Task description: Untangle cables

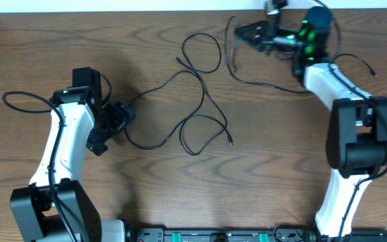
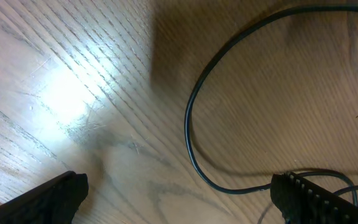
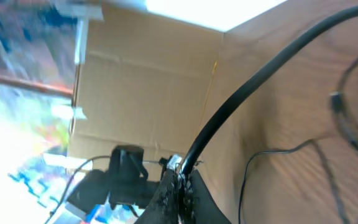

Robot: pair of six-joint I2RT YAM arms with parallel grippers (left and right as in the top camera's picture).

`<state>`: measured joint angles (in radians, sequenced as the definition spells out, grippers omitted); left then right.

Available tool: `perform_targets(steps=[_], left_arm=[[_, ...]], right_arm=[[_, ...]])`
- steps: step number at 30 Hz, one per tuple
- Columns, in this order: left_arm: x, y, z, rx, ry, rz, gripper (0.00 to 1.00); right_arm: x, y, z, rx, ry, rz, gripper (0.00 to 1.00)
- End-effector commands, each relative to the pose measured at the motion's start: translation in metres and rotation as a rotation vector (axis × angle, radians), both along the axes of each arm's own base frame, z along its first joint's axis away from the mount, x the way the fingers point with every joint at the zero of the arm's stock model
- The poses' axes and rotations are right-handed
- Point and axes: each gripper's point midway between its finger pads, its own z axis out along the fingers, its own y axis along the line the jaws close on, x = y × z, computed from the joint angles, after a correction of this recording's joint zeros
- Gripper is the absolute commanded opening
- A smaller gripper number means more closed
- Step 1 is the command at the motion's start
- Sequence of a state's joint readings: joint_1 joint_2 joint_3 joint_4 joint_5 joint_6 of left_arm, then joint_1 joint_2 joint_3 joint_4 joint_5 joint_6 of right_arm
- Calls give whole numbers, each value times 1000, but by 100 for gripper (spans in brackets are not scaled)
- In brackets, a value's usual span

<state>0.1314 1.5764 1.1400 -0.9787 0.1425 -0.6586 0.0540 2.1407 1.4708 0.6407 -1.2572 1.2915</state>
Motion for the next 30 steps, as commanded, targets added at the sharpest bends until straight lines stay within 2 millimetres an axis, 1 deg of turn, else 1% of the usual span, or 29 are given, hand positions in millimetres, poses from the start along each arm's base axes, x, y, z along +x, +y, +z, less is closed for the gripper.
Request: perform_targets(steps=[1,2,4,5,8,11,13,14,15,17,18,19,22,25,27,30], left_arm=[[0,4,0,20,4,11,99],[0,4,0,20,4,11,99],[0,4,0,20,3,11,99],[0,4,0,20,4,11,99],[0,4,0,20,3,11,99],[0,4,0,20,3,11,99],[0,4,0,20,4,11,99],[0,4,0,20,3,11,99],[0,4,0,20,3,11,99],[0,4,0,20,3,11,99],[0,4,0,20,3,11,99],[0,4,0,20,4,11,99],[0,4,0,20,3,11,99],[0,4,0,20,3,11,99],[0,4,0,20,3,11,99],[0,4,0,20,4,11,99]], right_arm=[[10,-50,1,10,25,-54,1],[13,-69,1,11,25,-80,1],[17,-100,1,9,17,-125,1],[18,-112,0,6,10,-141,1],[16,-159,-3,-12,-26,-191,1],[15,-188,-17,-14,39,-246,1],[15,-202,-30,-31,64,-285,1],[16,-208,-38,-42,89,-312,1],[18,-218,-55,-72,144,-371,1],[19,-231,-79,-144,205,-452,1],[18,-238,-100,-215,255,-505,1],[16,-242,-110,-253,281,-528,1],[6,-258,-149,-446,367,-606,1],[-9,-278,-178,-612,460,-672,2],[-20,-290,-191,-713,514,-704,4],[-34,-302,-198,-825,558,-720,7]])
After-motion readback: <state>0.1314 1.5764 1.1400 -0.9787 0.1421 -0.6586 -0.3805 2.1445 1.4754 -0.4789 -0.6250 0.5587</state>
